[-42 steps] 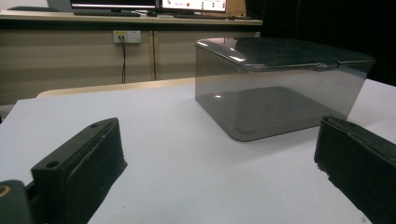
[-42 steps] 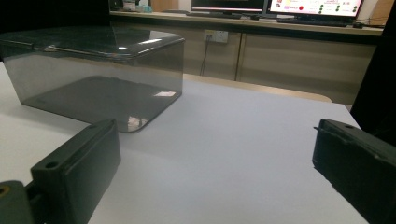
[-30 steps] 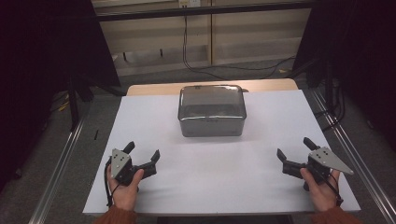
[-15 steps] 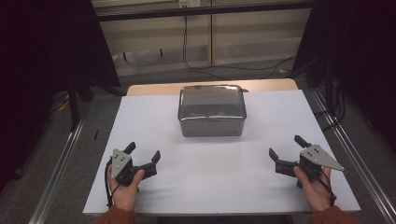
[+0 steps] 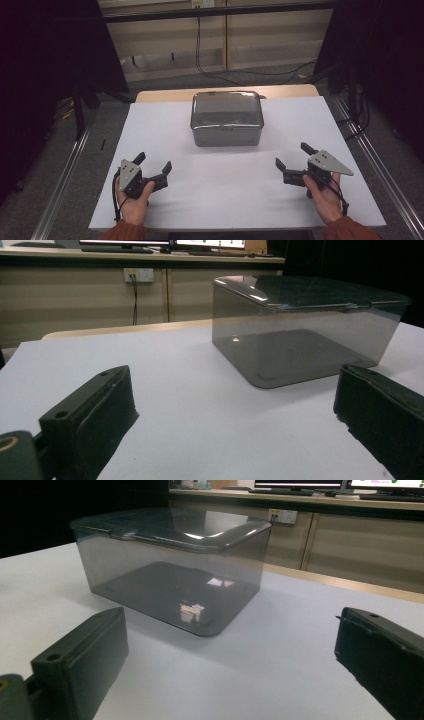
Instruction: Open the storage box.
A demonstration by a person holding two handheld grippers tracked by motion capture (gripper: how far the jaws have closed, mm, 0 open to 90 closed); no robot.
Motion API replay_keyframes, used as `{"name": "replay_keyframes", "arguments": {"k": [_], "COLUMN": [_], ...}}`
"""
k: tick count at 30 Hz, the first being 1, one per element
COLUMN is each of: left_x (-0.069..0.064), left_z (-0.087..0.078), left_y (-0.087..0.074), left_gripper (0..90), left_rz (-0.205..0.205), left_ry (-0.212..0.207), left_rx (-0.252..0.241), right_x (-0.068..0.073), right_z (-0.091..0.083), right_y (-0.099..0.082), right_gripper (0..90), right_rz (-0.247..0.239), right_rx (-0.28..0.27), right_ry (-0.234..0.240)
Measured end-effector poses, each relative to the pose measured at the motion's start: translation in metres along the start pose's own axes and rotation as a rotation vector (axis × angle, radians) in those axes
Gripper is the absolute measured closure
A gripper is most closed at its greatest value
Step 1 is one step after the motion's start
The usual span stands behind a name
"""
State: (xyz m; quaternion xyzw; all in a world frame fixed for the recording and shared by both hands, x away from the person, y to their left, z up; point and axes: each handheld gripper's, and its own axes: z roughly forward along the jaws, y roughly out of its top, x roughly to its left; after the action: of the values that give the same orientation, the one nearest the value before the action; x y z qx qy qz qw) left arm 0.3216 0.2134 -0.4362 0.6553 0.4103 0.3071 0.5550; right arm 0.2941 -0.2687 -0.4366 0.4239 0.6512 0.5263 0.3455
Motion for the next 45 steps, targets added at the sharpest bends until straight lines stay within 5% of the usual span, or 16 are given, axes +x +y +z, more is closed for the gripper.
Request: {"name": "replay_keyframes", "arguments": {"k": [31,45], "left_x": [0.001,0.001], "left_z": [0.000,0.000], "left_y": [0.000,0.000], "left_gripper": [3.2,3.2], "left_rz": [-0.008,0.001], "left_ry": [0.001,0.005], "left_rx": [0.000,0.004], "right_x": [0.034,0.045], "right_z": [0.045,0.066], "right_y": [0.028,0.041], "right_gripper": [0.0,0.0], "right_rz": [-0.085,-0.214], "right_rx": [-0.026,-0.041], "right_ry": [0.084,0.097]}}
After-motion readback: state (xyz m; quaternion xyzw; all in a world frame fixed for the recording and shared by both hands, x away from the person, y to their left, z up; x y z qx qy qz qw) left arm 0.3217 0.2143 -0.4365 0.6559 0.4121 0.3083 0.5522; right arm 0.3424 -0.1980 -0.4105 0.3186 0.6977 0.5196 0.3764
